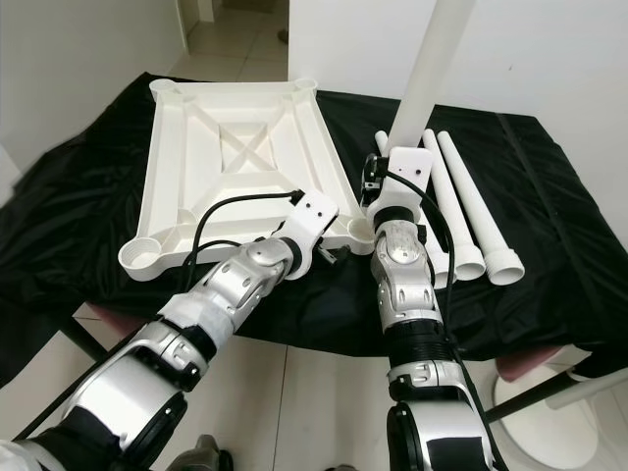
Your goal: Building children table
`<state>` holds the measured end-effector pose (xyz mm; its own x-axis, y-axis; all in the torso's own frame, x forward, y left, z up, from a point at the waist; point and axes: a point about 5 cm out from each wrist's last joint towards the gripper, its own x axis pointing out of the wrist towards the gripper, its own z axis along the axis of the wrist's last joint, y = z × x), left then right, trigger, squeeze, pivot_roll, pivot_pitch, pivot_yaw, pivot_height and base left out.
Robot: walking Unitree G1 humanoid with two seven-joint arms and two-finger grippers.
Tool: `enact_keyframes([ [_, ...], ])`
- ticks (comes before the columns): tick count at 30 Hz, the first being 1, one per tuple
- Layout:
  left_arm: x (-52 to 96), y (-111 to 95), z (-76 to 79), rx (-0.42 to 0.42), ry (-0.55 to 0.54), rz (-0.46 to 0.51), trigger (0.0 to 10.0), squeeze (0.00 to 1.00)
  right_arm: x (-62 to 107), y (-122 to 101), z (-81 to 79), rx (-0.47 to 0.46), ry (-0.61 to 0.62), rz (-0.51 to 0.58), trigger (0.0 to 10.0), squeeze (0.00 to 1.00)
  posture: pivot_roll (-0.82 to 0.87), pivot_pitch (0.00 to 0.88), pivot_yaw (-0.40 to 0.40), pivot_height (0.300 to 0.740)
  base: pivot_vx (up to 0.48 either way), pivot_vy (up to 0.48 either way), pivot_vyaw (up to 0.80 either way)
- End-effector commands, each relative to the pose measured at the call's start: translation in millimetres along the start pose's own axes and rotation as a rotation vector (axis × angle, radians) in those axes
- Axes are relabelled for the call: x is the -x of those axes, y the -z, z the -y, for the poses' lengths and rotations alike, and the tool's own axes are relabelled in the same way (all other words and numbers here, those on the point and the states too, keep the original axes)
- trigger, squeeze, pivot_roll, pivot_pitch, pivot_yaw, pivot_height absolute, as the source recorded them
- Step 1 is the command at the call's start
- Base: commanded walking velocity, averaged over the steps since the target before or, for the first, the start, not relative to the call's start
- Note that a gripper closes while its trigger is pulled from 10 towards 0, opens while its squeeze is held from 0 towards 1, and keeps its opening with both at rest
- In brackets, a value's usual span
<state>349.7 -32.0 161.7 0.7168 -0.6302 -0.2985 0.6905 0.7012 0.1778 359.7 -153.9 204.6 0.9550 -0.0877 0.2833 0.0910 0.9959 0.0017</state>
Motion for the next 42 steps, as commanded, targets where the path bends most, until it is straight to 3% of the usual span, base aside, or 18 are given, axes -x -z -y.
enact_keyframes([
  [1,-2.4,3,1.9,-0.013,0.034,-0.017,10.0,0.0,1.3,-1,2.2,0.011,0.014,0.002,10.0,0.0,0.1,0.043,0.016,0.74,0.0,0.0,0.0],
  [6,-5.3,9,0.2,-0.059,0.031,-0.048,10.0,0.0,5.1,-1,7.3,0.017,0.037,-0.003,10.0,0.0,0.08,0.064,0.03,0.74,0.0,0.0,0.0],
  [20,-7.4,13,-9.8,-0.055,0.03,-0.077,10.0,0.0,11.4,-1,14.6,0.029,0.065,-0.016,10.0,0.0,0.06,0.094,0.041,0.74,0.0,0.0,0.0],
  [26,-6.9,21,-7.5,-0.078,0.084,-0.104,10.0,0.0,12.1,-1,14.2,0.029,0.063,-0.023,10.0,0.0,0.06,0.101,0.038,0.74,0.0,0.0,0.0],
  [27,-6.4,24,-6.2,-0.089,0.113,-0.106,4.2,0.0,11.7,-1,14.0,0.03,0.061,-0.024,10.0,0.0,0.06,0.102,0.035,0.74,0.0,0.0,0.0],
  [29,-6.0,25,-5.4,-0.097,0.132,-0.106,4.2,0.0,11.3,-1,13.9,0.031,0.061,-0.024,10.0,0.0,0.06,0.102,0.035,0.74,0.0,0.0,0.0],
  [30,-5.6,26,-4.8,-0.104,0.152,-0.106,0.9,0.0,11.1,-2,13.9,0.032,0.06,-0.025,10.0,0.0,0.06,0.101,0.034,0.74,0.0,0.0,0.0],
  [31,-5.0,27,-4.0,-0.11,0.174,-0.106,0.0,0.0,11.1,-2,14.0,0.032,0.06,-0.025,10.0,0.0,0.06,0.101,0.034,0.74,0.0,0.0,0.0],
  [34,-3.3,30,-2.0,-0.124,0.229,-0.111,0.0,0.0,11.0,-2,14.0,0.033,0.059,-0.028,10.0,0.0,0.06,0.1,0.033,0.74,0.0,0.0,0.0],
  [38,3.5,44,0.6,-0.175,0.348,-0.134,0.8,0.0,10.8,-2,12.8,0.032,0.057,-0.029,10.0,0.0,0.07,0.097,0.032,0.74,0.0,0.0,0.0],
  [42,6.5,49,1.0,-0.194,0.385,-0.136,0.2,0.0,10.6,-3,12.5,0.032,0.057,-0.028,10.0,0.0,0.07,0.097,0.033,0.74,0.0,0.0,0.0],
])
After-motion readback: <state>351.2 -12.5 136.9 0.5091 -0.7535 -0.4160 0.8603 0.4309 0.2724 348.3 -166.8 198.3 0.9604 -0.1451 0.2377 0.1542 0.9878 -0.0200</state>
